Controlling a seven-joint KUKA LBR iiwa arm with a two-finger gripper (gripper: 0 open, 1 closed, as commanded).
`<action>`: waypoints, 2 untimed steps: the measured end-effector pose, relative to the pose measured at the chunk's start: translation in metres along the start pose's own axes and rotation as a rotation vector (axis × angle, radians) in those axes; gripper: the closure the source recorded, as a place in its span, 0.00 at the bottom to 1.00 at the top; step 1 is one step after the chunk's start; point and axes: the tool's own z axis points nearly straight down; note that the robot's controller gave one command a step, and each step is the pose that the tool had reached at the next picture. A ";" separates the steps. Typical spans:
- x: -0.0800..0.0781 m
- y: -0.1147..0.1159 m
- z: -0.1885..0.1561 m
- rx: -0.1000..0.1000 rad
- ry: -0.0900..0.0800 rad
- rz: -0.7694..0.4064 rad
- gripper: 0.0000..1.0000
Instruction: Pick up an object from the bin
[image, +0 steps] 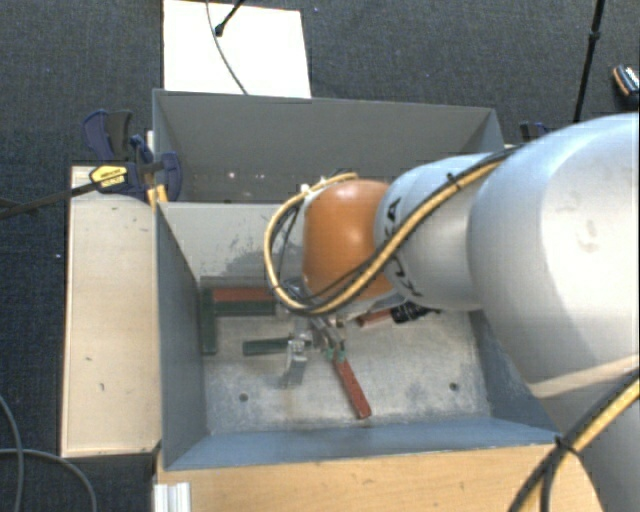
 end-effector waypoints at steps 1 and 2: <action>-0.001 0.000 -0.001 -0.001 -0.001 0.004 0.00; -0.001 0.000 -0.001 -0.001 -0.002 0.004 1.00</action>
Offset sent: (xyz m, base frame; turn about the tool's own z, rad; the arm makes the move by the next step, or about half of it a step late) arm 0.0000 0.0000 0.0000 0.0000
